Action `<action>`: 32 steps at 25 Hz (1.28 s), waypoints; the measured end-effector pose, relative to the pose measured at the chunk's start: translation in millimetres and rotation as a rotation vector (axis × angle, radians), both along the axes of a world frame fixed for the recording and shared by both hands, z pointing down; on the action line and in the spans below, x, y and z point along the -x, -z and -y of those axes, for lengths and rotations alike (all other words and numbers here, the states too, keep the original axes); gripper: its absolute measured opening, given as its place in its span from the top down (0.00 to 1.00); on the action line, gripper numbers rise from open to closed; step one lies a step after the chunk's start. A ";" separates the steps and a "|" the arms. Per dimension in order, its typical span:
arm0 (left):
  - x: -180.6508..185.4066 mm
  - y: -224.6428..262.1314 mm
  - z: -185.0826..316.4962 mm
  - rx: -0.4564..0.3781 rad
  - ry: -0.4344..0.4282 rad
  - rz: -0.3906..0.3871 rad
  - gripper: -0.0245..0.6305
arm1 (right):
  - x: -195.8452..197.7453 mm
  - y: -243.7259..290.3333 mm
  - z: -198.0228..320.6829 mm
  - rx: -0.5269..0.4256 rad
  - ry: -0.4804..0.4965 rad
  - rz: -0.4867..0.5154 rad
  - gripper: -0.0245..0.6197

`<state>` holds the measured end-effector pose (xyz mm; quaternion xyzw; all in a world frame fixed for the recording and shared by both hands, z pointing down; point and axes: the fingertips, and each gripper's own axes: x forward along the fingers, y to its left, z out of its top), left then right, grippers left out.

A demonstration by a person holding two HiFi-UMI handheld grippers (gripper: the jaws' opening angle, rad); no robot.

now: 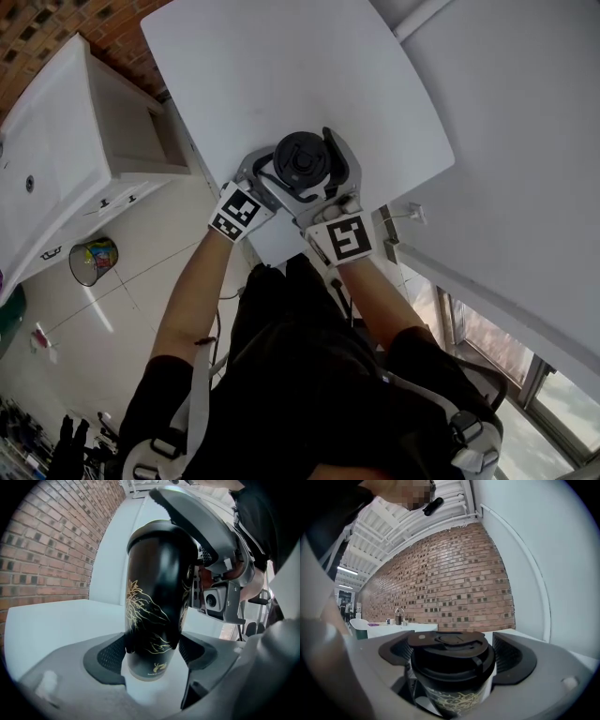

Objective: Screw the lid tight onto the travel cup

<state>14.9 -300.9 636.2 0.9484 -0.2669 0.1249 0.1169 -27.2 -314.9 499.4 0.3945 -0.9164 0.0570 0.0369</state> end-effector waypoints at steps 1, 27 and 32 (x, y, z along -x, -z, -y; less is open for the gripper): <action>0.2 -0.2 0.3 0.000 0.000 0.000 0.41 | -1.1 0.1 -1.3 -0.010 0.008 -0.008 0.18; 77.3 81.3 -62.2 -0.015 0.199 -0.091 0.96 | -34.2 48.0 -97.4 -0.058 -0.075 -0.040 0.57; 84.5 101.9 -84.6 -0.006 0.237 -0.116 0.96 | -32.8 63.9 -119.8 -0.060 -0.043 -0.038 0.70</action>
